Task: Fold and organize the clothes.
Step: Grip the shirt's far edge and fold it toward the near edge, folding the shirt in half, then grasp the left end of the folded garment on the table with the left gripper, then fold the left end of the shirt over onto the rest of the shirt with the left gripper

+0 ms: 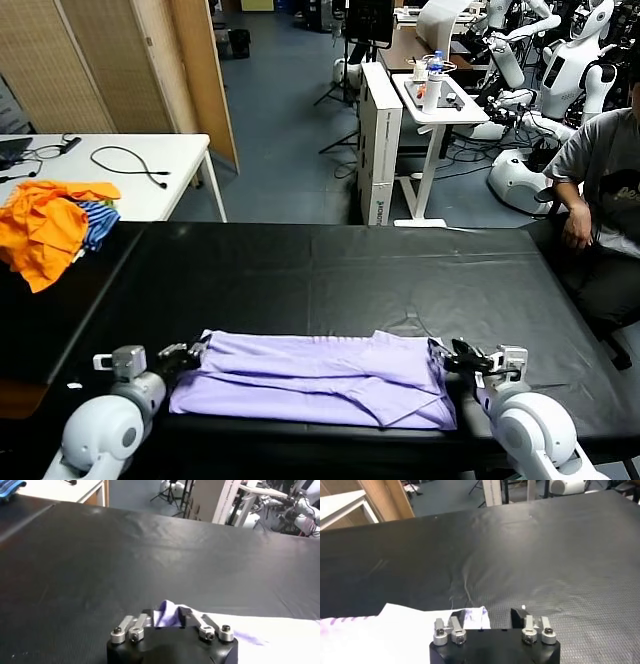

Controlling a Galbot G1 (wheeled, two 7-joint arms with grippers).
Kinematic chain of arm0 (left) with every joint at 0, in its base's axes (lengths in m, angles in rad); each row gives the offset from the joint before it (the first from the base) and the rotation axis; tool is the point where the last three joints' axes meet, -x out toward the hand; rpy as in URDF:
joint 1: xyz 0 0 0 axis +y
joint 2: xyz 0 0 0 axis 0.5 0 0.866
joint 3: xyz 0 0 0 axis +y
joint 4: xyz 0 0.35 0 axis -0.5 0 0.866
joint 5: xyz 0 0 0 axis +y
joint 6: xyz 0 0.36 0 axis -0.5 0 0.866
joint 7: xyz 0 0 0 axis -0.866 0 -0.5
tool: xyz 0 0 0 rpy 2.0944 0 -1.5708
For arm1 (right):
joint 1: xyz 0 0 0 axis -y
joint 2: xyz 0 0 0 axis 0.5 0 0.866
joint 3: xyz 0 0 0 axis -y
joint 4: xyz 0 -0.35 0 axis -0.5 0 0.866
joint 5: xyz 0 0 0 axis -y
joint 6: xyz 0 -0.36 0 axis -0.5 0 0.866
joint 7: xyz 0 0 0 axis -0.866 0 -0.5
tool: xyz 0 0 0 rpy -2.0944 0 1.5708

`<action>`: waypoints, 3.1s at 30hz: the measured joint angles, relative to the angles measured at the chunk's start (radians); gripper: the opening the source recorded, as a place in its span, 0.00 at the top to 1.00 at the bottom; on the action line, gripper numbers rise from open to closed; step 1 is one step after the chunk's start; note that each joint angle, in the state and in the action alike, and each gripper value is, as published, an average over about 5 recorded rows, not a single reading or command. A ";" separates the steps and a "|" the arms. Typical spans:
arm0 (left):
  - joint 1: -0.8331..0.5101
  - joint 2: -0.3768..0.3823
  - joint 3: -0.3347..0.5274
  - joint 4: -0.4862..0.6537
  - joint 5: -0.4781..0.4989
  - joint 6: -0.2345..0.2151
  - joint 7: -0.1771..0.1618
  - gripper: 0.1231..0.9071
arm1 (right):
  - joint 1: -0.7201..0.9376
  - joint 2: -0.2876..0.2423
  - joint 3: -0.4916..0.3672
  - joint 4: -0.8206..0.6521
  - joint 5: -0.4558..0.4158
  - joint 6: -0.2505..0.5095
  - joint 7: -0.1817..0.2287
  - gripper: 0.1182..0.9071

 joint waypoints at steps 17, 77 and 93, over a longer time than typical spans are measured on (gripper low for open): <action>0.030 -0.019 -0.034 -0.043 0.048 -0.015 -0.003 0.92 | -0.005 -0.026 0.033 0.023 0.000 0.029 -0.084 0.68; 0.213 -0.139 -0.123 -0.098 -0.046 -0.052 0.001 0.93 | -0.224 -0.008 0.156 0.203 -0.128 0.107 -0.197 0.00; 0.266 -0.005 -0.277 -0.097 0.349 -0.216 0.043 0.93 | -0.226 0.013 0.146 0.197 -0.150 0.120 -0.204 0.00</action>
